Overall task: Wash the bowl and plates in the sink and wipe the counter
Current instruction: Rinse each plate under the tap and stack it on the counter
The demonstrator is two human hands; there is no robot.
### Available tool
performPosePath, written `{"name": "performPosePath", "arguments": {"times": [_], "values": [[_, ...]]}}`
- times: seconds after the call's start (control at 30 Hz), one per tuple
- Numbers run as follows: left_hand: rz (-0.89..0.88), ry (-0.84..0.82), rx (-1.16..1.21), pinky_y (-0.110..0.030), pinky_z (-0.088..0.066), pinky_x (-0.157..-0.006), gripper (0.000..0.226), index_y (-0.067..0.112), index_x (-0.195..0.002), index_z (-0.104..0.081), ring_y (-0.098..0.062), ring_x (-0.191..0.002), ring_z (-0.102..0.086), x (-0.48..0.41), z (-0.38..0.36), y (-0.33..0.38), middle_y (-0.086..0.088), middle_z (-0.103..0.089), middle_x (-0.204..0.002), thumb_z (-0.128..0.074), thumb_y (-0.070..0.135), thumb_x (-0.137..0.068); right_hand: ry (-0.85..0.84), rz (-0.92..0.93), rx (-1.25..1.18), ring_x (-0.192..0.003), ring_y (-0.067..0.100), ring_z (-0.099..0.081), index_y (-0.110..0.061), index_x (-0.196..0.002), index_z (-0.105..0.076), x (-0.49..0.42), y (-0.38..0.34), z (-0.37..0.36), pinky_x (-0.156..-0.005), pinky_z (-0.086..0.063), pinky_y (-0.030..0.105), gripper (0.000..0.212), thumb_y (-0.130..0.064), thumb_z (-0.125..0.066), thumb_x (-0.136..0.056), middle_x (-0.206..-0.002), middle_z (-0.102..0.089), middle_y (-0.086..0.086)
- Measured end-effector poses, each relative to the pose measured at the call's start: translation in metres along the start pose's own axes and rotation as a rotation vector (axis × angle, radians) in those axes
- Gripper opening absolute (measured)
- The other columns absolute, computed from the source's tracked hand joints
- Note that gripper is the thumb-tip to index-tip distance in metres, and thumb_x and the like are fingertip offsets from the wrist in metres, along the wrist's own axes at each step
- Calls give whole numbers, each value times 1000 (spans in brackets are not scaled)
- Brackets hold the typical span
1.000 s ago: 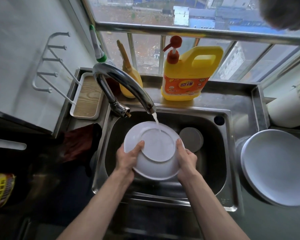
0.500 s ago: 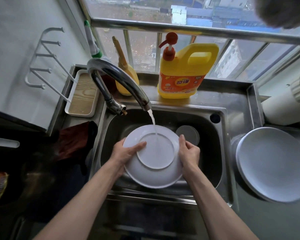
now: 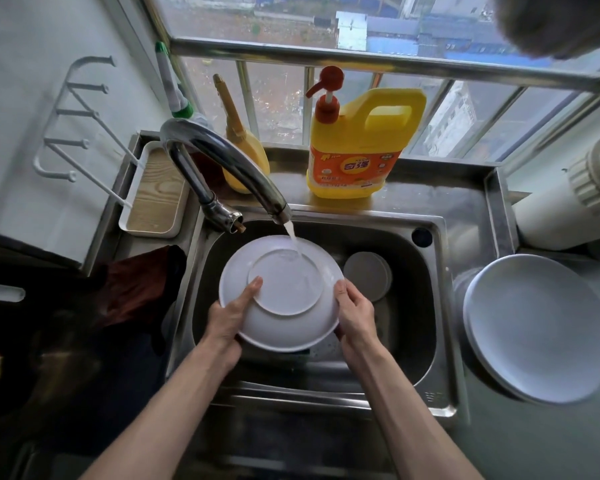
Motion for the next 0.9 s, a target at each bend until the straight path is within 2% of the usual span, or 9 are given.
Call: {"name": "performPosePath", "arguments": {"times": [0.1,0.23,0.37,0.47,0.57,0.63,0.77,0.83,0.9], "values": [[88,-112,-63,-49,-57,-95,51,13,-125,-68,-37,-107,-72,-5,3,17,-16,-77,-113,-82,35,-80,-5,-20,37,-80,22,-74,-17,-111,-75,-5,-5,4,-77,-65,42,25,-35,-58,-106,-91,-80,5],[132,-200,-145,-46,-61,-87,53,4,-127,-68,-36,-105,-73,-7,3,23,-18,-76,-114,-80,26,-80,28,-27,72,-89,27,-75,-10,-113,-76,-15,-10,8,-87,-63,45,35,-39,-59,-104,-95,-80,10],[126,-204,85,-50,-60,-91,53,4,-134,-64,-36,-114,-70,-2,-1,7,-19,-73,-123,-77,17,-84,82,-35,64,-91,24,-73,-17,-98,-76,-13,-3,1,-85,-62,44,32,-47,-66,-99,-101,-79,12],[94,-220,234,-55,-52,-103,48,8,-134,-63,-34,-121,-66,4,-4,-5,-16,-71,-127,-75,11,-87,40,-71,17,-98,23,-73,-10,-121,-68,-7,12,-7,-78,-64,39,37,-40,-68,-99,-113,-75,11],[43,-221,76,-47,-60,-88,81,10,-129,-68,-33,-117,-68,7,1,-9,-15,-73,-124,-100,22,-56,35,-75,-59,-108,24,-70,-18,-135,-62,-3,17,-4,-92,-62,47,35,-34,-62,-103,-120,-72,5],[34,-250,16,-42,-63,-77,102,9,-128,-69,-32,-111,-72,5,8,-4,-17,-73,-123,-106,30,-35,21,-89,-80,-108,23,-70,-18,-133,-65,-5,13,1,-91,-61,42,30,-29,-59,-106,-120,-73,4],[21,-336,-104,-47,-62,-80,68,13,-136,-63,-38,-108,-71,-3,17,17,-19,-72,-123,-89,28,-75,-31,-73,56,-114,23,-70,-22,-131,-72,-17,5,10,-105,-55,47,30,-25,-67,-101,-126,-74,0],[13,-332,-200,-45,-62,-82,57,12,-136,-62,-36,-108,-72,-5,18,20,-17,-73,-122,-83,23,-84,-80,-69,102,-116,24,-70,-29,-127,-74,-17,3,9,-104,-56,49,31,-32,-73,-97,-129,-72,-2],[2,-317,-186,-43,-63,-79,53,11,-134,-63,-34,-107,-73,-3,18,21,-17,-73,-122,-79,21,-85,-83,-66,89,-110,26,-72,-32,-121,-76,-14,1,6,-97,-59,50,32,-42,-78,-91,-119,-76,-2]]}}
Point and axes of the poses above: each hand's wrist, its own x-axis away from the middle knuckle, its own z-axis out of the back of the hand, y = z × x, the point moved 4 cm from there along -x, towards the middle knuckle
